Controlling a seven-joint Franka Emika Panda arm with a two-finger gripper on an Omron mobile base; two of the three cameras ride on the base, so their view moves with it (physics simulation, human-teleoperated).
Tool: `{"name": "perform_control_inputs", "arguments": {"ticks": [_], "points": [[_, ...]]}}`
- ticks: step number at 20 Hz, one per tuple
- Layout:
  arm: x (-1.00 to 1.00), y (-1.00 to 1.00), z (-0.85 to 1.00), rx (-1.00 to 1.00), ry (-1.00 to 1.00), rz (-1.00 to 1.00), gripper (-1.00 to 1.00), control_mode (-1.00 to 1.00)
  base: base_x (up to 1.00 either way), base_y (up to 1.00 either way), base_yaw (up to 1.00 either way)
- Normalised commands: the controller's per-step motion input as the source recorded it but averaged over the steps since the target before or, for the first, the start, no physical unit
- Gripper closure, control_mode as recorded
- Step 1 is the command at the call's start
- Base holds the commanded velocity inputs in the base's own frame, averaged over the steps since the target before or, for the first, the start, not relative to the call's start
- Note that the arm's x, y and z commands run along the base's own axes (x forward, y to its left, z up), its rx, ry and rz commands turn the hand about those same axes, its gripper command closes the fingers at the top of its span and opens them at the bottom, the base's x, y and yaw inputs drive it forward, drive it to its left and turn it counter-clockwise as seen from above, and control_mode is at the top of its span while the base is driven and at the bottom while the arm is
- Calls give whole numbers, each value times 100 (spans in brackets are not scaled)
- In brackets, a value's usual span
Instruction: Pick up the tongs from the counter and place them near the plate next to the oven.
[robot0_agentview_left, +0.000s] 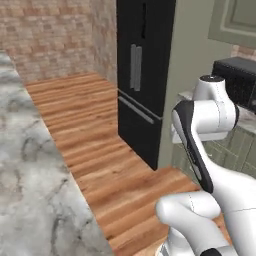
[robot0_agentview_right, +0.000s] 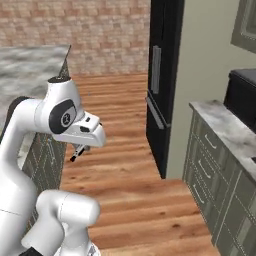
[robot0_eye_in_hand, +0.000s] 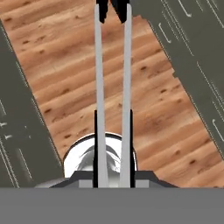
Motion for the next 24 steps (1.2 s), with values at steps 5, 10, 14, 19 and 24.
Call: {"name": "perform_control_inputs", "arguments": {"ticks": [5,10,14,19,24], "points": [[0,0,0,0,0,0,100,100,-92,-24,58],[0,0,0,0,0,0,100,100,-100,-65,40],[0,0,0,0,0,0,100,100,-71,0,59],[0,0,0,0,0,0,100,100,-54,6,65],[0,0,0,0,0,0,100,100,-38,65,49]]}}
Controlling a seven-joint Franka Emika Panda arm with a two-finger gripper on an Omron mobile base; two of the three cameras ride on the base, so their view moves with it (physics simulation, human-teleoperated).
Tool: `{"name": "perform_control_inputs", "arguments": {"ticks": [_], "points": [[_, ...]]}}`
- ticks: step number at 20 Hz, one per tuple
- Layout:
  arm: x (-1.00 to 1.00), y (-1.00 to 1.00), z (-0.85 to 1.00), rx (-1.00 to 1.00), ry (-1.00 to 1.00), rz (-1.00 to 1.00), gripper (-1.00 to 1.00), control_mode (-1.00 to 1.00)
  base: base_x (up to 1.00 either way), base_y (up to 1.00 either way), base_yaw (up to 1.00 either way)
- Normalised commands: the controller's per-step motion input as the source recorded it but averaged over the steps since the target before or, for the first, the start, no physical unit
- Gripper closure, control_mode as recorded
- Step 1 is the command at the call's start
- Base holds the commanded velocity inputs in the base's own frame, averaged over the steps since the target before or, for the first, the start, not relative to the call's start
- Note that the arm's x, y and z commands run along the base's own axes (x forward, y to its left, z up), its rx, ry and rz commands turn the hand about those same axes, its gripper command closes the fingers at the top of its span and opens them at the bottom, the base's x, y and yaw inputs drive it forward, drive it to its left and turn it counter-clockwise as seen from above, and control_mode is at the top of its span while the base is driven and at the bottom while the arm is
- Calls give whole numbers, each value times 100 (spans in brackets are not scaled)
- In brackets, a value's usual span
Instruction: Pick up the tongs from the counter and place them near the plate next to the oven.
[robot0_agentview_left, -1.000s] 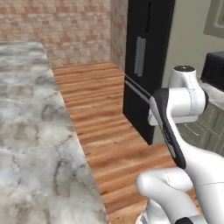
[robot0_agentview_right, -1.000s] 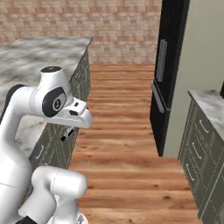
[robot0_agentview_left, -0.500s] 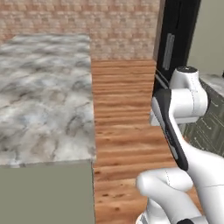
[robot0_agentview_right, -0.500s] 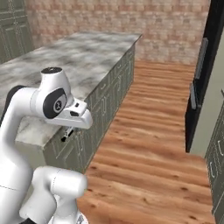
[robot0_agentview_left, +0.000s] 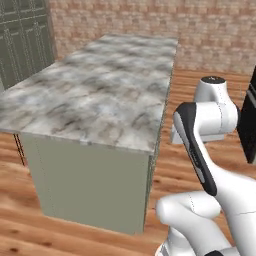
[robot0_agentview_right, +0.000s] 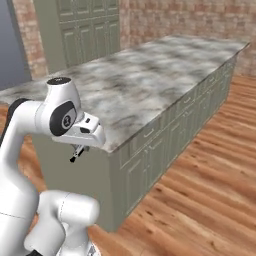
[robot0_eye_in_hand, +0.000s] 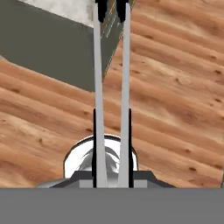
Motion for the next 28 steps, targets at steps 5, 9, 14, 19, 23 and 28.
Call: {"name": "perform_control_inputs", "arguments": {"ticks": [5,9,14,19,23,28], "points": [[0,0,0,0,0,0,100,100,-3,75,34],[0,0,0,0,0,0,100,100,0,87,8],[0,0,0,0,0,0,100,100,10,100,27],[0,0,0,0,0,0,100,100,30,71,63],[0,0,0,0,0,0,100,100,20,35,85],[0,0,0,0,0,0,100,100,13,40,71]]}}
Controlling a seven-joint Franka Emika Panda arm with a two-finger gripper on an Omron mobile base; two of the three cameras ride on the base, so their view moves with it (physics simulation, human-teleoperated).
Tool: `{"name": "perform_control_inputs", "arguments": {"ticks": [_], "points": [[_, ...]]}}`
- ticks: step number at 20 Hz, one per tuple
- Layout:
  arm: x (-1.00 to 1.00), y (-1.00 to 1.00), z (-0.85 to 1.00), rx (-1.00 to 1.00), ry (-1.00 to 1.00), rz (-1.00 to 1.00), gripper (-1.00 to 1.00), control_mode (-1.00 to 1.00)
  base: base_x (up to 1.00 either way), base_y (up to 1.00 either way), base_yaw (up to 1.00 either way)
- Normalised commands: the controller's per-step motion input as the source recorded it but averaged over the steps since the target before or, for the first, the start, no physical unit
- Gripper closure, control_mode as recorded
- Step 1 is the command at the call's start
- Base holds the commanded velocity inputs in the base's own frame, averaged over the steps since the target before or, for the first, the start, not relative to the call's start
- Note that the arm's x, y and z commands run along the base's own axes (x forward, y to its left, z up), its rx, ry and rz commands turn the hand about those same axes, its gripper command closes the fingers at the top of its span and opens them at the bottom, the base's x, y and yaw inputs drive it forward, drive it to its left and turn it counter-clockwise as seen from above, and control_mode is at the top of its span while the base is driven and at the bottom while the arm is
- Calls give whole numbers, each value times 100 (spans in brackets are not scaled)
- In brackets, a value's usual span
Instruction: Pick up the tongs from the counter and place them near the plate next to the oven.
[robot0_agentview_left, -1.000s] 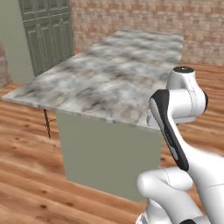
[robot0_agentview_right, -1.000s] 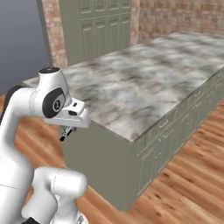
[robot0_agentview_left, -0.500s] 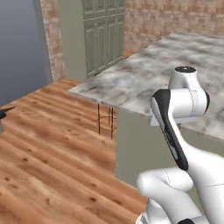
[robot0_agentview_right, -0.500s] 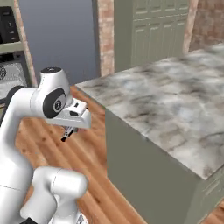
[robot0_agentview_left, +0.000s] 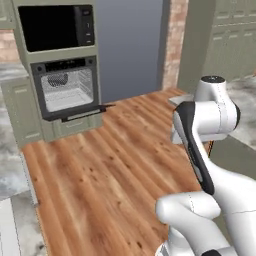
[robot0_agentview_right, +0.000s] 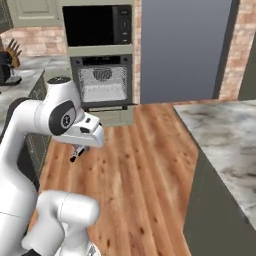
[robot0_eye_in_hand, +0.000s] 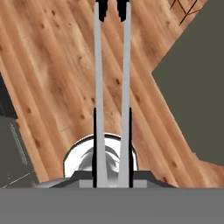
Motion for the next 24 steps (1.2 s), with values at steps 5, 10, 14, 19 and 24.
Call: {"name": "perform_control_inputs", "arguments": {"ticks": [5,10,14,19,24], "points": [[0,0,0,0,0,0,100,100,13,-6,8],[0,0,0,0,0,0,100,100,0,0,1],[0,0,0,0,0,0,100,100,1,0,0],[0,0,0,0,0,0,100,100,66,27,21],[0,0,0,0,0,0,100,100,95,35,41]]}}
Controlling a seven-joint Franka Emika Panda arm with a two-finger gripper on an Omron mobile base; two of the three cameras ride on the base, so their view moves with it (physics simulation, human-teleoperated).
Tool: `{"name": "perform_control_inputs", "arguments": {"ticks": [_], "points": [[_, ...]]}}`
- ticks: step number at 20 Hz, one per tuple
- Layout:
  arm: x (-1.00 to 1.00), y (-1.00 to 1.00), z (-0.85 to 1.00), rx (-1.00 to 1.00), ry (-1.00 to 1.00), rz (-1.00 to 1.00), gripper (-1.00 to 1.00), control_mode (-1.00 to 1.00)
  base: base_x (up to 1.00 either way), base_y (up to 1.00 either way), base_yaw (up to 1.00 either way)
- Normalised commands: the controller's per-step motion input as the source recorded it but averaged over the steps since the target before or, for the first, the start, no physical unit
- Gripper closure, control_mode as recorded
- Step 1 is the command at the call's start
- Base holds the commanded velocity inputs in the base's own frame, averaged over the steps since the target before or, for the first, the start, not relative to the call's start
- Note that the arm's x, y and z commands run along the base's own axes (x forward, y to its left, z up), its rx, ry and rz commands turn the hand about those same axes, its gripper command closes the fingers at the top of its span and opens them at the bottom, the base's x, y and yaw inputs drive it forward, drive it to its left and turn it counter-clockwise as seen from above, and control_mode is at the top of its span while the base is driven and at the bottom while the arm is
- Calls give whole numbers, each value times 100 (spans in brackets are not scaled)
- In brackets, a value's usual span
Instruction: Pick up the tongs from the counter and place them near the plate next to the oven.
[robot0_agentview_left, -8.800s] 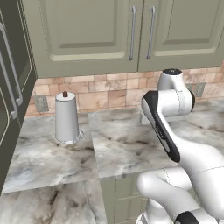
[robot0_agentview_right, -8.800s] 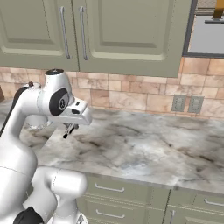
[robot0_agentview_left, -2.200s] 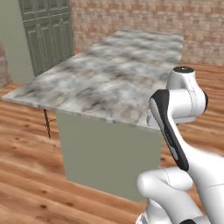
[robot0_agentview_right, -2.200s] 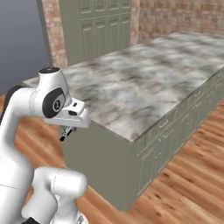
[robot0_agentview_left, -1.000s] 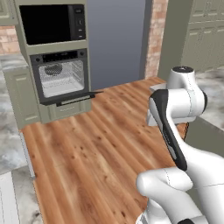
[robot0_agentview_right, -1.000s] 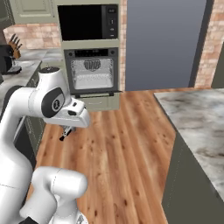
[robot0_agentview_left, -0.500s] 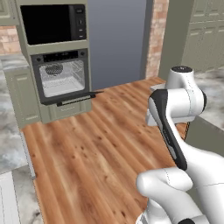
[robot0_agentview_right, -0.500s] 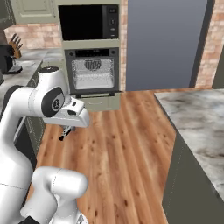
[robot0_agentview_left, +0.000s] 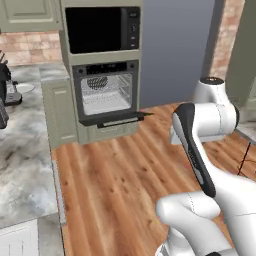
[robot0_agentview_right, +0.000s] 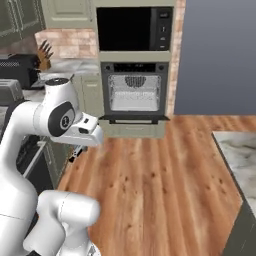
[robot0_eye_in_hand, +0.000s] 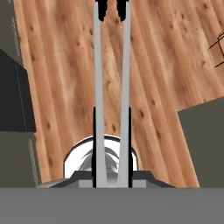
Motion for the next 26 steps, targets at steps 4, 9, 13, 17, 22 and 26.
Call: {"name": "perform_control_inputs", "arguments": {"ticks": [4,9,13,17,22,26], "points": [[0,0,0,0,0,0,100,100,88,9,57],[0,0,0,0,0,0,100,100,43,0,40],[0,0,0,0,0,0,100,100,41,19,7],[0,0,0,0,0,0,100,100,68,56,-4],[0,0,0,0,0,0,100,100,68,55,-2],[0,0,0,0,0,0,100,100,88,17,0]]}}
